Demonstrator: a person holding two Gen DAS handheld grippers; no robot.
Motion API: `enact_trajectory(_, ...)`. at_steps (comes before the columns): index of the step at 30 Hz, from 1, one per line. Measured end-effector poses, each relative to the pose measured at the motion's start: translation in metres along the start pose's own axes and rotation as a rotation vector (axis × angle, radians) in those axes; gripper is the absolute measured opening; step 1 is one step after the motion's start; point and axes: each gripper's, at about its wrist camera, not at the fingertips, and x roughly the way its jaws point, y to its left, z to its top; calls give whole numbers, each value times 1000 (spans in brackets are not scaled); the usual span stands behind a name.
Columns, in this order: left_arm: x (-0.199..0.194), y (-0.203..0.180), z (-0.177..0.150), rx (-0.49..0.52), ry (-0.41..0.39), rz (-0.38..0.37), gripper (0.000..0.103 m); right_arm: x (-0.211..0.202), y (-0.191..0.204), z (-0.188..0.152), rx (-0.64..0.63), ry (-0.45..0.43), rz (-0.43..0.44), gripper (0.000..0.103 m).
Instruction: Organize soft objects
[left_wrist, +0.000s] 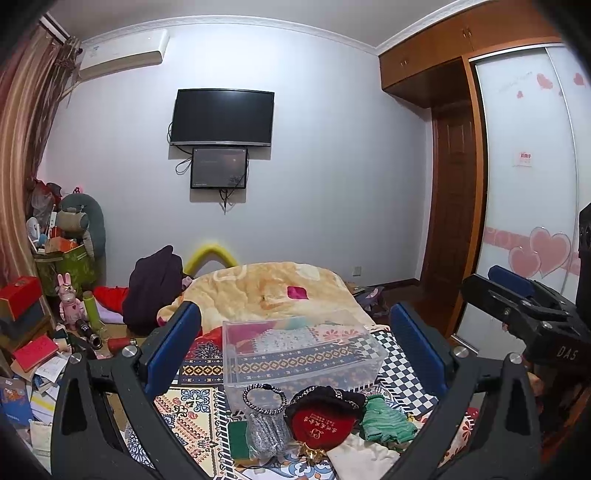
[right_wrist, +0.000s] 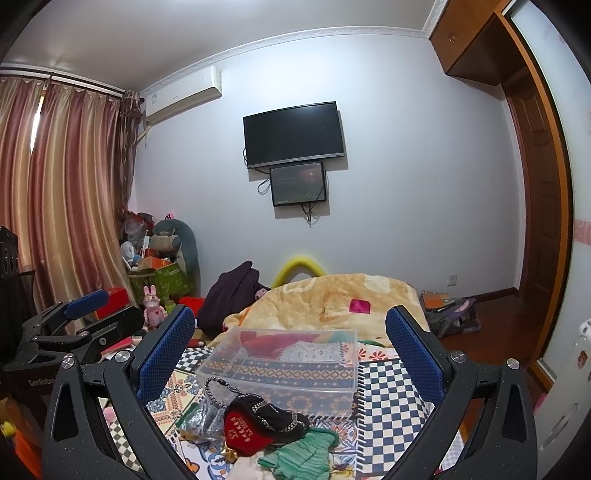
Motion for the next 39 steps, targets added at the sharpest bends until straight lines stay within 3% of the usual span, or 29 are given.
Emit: enact_trajectory(39,-2,1,-1,-3,-15,-11,103,-4,7,-3,-31,-22,-10,103)
